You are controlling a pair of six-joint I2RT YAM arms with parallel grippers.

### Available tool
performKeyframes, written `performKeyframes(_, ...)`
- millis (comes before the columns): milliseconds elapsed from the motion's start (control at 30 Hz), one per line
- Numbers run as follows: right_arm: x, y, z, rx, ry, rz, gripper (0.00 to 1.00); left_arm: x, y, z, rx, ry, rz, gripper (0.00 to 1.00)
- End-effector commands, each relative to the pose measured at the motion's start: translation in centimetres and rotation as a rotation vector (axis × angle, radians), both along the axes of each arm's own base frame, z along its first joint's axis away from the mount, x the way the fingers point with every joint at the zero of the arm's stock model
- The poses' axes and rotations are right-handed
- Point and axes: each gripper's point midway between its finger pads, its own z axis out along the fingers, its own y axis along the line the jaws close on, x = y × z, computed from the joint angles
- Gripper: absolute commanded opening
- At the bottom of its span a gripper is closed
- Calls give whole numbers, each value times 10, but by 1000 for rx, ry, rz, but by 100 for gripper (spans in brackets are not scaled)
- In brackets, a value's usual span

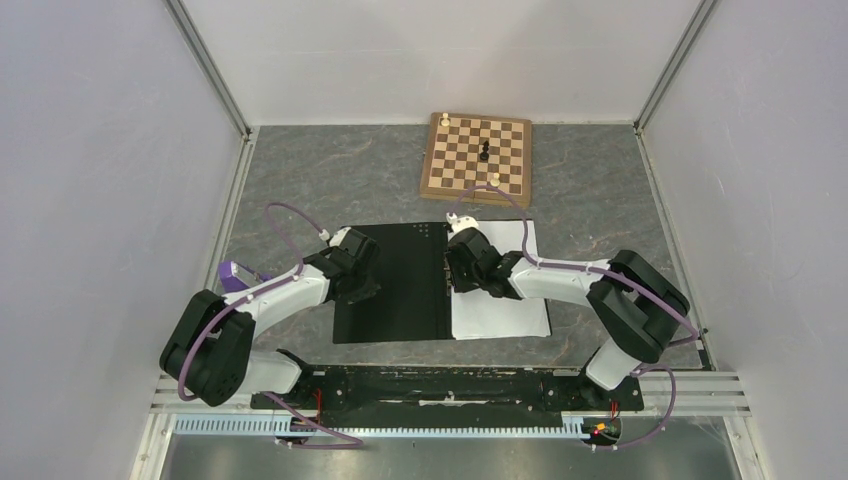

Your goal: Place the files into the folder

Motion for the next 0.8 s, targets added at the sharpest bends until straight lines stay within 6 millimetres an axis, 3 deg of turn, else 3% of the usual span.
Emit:
performKeyframes(0, 3, -5, 8, 10, -43, -8, 25, 4, 9, 2, 38, 2, 55, 2)
performKeyframes(233, 5, -4, 19, 43, -81, -5, 39, 5, 12, 3, 57, 6, 54, 2)
performKeyframes(633, 8, 0, 39, 82, -113, -2, 40, 7, 10, 5, 55, 3, 54, 2)
performKeyframes(767, 9, -9, 48, 51, -123, -28, 40, 9, 8, 6, 49, 4, 46, 2)
